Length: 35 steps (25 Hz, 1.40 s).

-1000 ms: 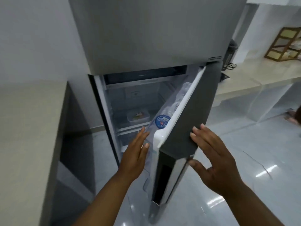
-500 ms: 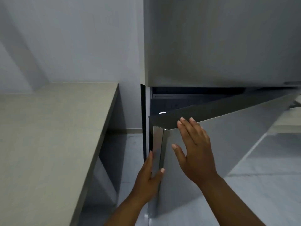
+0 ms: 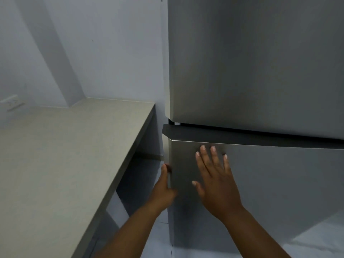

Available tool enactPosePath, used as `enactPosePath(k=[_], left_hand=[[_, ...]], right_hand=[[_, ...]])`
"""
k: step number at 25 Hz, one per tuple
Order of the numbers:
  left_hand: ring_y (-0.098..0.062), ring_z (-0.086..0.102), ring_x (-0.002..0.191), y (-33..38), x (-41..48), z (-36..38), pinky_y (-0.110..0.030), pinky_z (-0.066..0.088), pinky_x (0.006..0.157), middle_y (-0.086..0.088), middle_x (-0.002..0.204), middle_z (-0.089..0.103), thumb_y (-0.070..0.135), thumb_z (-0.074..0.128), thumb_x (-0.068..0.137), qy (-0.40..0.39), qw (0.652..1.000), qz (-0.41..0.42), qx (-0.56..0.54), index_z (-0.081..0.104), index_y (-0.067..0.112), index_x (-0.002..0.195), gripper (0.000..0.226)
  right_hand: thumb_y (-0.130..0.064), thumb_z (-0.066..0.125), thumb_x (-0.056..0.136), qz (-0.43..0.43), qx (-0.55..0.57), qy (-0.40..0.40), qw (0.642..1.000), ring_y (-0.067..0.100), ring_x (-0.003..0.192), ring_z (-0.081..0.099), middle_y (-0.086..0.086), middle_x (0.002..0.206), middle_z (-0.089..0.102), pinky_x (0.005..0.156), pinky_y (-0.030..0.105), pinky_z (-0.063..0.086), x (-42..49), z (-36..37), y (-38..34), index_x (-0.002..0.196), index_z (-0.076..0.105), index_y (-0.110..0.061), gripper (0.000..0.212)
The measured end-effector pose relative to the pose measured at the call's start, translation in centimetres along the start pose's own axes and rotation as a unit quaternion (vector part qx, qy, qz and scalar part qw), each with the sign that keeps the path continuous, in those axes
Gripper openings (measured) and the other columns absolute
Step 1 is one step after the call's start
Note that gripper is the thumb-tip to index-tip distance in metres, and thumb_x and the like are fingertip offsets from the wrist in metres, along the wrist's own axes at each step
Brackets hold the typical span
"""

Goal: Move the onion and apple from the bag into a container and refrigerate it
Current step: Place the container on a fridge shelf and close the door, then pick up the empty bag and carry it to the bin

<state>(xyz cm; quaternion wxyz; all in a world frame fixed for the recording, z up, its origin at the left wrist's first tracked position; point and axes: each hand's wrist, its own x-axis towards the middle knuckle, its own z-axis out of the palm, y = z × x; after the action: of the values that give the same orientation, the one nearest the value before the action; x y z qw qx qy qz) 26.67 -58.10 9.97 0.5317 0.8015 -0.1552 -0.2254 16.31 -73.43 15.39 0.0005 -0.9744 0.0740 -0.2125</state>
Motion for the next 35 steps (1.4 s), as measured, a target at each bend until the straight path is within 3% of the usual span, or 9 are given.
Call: enactPosePath(k=[9,14,17,18,21,26,28,31,35], left_hand=[[0.012,0.046,0.091,2.1,6.8,1.1,0.001,0.041,0.053,0.019,0.132,0.039,0.034,0.061,0.083,0.016,1.0,-0.019,0.018,0.004,0.06,0.137,0.083],[0.007,0.047,0.104,1.0,4.9,2.6,0.003,0.041,0.068,0.04,0.113,0.042,0.029,0.064,0.083,0.031,0.999,-0.018,-0.007,0.014,0.086,0.113,0.081],[-0.009,0.036,0.136,-3.6,0.8,3.4,-0.02,0.036,0.105,0.018,0.151,0.033,0.031,0.064,0.089,0.061,0.996,-0.066,-0.011,0.015,0.046,0.148,0.078],[-0.011,0.032,0.14,-5.5,-1.0,3.4,-0.023,0.032,0.109,0.013,0.155,0.03,0.032,0.063,0.09,0.065,0.994,-0.083,0.001,0.017,0.035,0.15,0.076],[-0.008,0.045,0.13,-9.8,-7.1,0.9,-0.005,0.034,0.095,0.008,0.143,0.047,0.031,0.062,0.091,0.117,0.987,-0.113,-0.004,0.031,0.027,0.146,0.064],[-0.008,0.057,0.113,-15.0,-18.3,-7.0,-0.01,0.041,0.092,0.005,0.122,0.061,0.018,0.065,0.09,0.312,0.931,-0.185,-0.046,0.049,0.019,0.135,0.049],[-0.008,0.058,0.11,-16.8,-23.3,-10.3,-0.003,0.039,0.088,0.006,0.119,0.061,0.015,0.066,0.089,0.38,0.903,-0.196,-0.036,0.051,0.016,0.134,0.048],[-0.008,0.061,0.103,-19.6,-30.5,-15.0,-0.013,0.045,0.091,0.004,0.117,0.064,0.014,0.066,0.088,0.46,0.86,-0.218,-0.029,0.053,0.014,0.133,0.047],[-0.007,0.061,0.089,-24.3,-40.1,-20.9,-0.005,0.042,0.076,0.001,0.111,0.067,0.013,0.066,0.087,0.588,0.756,-0.283,-0.052,0.058,0.015,0.127,0.041]], right_hand=[[-0.039,0.062,0.085,-0.029,-0.004,-0.065,0.997,0.031,0.149,-0.004,0.006,0.163,0.004,0.117,0.061,0.013,4.9,3.2,5.0,0.152,0.018,-0.009,0.085],[-0.036,0.057,0.088,-0.019,0.048,-0.009,0.999,0.031,0.15,0.0,0.012,0.162,0.011,0.118,0.058,0.013,4.3,3.9,5.2,0.15,0.023,-0.007,0.076],[-0.037,0.05,0.09,-0.074,0.103,-0.046,0.991,0.03,0.15,0.002,0.013,0.161,0.015,0.118,0.054,0.016,2.6,6.1,2.5,0.15,0.024,-0.007,0.071],[-0.038,0.051,0.091,-0.092,0.124,-0.079,0.985,0.029,0.15,0.002,0.012,0.161,0.014,0.119,0.052,0.016,1.7,7.0,1.3,0.15,0.023,-0.009,0.071],[-0.042,0.048,0.095,-0.135,0.2,-0.212,0.947,0.019,0.149,-0.011,0.002,0.163,-0.001,0.122,0.043,0.011,-1.7,9.2,-3.3,0.154,0.009,-0.017,0.074],[-0.05,0.035,0.097,-0.295,0.24,-0.335,0.862,0.004,0.145,-0.016,-0.014,0.159,-0.011,0.116,0.021,-0.001,-6.1,11.9,-13.1,0.15,-0.009,-0.029,0.073],[-0.05,0.037,0.097,-0.355,0.243,-0.353,0.831,0.006,0.148,-0.006,-0.015,0.159,-0.004,0.113,0.017,0.0,-7.1,12.1,-18.7,0.152,-0.001,-0.028,0.07],[-0.044,0.042,0.097,-0.426,0.252,-0.364,0.789,0.011,0.148,0.012,-0.006,0.161,0.017,0.112,0.017,0.005,-8.1,11.5,-27.7,0.153,0.013,-0.024,0.066],[-0.041,0.045,0.097,-0.497,0.26,-0.384,0.733,0.014,0.14,0.029,-0.001,0.154,0.034,0.112,0.022,0.023,-10.4,11.0,-40.3,0.15,0.025,-0.018,0.062]])
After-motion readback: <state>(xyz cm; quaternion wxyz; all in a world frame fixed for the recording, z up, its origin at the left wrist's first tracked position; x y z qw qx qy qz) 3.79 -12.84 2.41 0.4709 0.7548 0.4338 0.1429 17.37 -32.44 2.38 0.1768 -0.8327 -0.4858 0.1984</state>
